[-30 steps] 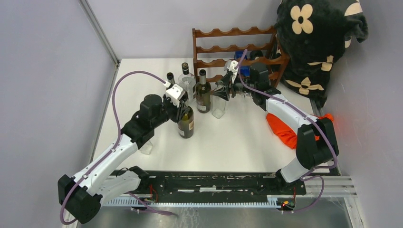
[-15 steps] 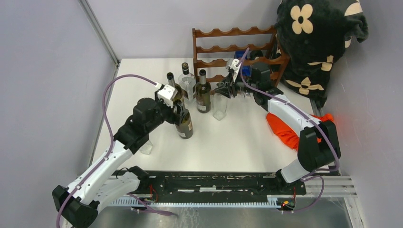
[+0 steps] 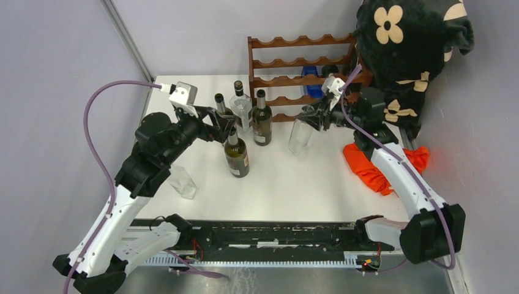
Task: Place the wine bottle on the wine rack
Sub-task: Pick up the wine bottle from the center of the board.
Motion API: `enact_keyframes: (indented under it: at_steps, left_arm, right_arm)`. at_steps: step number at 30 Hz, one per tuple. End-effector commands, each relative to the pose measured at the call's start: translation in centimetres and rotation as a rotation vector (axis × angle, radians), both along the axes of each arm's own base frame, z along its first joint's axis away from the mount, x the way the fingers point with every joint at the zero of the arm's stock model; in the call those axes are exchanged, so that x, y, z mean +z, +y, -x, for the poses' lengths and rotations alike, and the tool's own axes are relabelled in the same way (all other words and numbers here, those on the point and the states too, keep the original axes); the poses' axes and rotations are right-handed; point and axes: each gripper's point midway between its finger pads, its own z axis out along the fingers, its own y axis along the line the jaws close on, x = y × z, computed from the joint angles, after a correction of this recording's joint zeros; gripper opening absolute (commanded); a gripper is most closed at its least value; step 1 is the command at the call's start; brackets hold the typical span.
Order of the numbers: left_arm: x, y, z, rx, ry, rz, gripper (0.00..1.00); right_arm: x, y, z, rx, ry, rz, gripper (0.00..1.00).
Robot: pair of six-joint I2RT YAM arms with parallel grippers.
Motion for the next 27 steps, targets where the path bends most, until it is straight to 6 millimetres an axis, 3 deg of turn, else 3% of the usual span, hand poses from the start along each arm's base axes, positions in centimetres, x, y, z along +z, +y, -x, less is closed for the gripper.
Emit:
enact_keyframes:
  at_steps: [1,4,7,8,11,15,19,27]
  left_arm:
    - [4.7,-2.5,1.7,-0.125,-0.002,0.237,1.0]
    - [6.2,-5.5,2.7,-0.282,0.021,0.329,0.97]
    - [5.3,-9.1,3.4,-0.392,0.037,0.273,0.96]
    - [4.8,-11.3,4.9,-0.452,0.02,0.227,0.96]
    - [2.8,-16.1,7.9,-0.565,-0.056,0.055,0.96]
    - [-2.0,-20.9,10.9,-0.694,-0.172,-0.191,0.97]
    - [-6.3,-23.6,11.3,-0.727,-0.283,-0.302,0.99]
    - [-10.9,-24.7,8.4,-0.56,-0.323,-0.23,1.0]
  right_arm:
    - [1.4,-2.2,2.8,-0.028,-0.007,-0.059,0.0]
    - [0.2,-4.2,4.1,-0.08,0.036,-0.083,0.0]
    - [-0.7,-6.0,5.4,-0.136,0.065,-0.115,0.0]
    - [-1.1,-6.6,5.8,-0.158,0.073,-0.122,0.0]
    - [-2.2,-8.2,6.8,-0.211,0.094,-0.135,0.0]
    - [-2.8,-9.6,7.7,-0.255,0.109,-0.16,0.0]
    - [-2.4,-9.9,8.4,-0.259,0.131,-0.203,0.0]
    - [-1.0,-9.3,9.3,-0.23,0.212,-0.355,0.0]
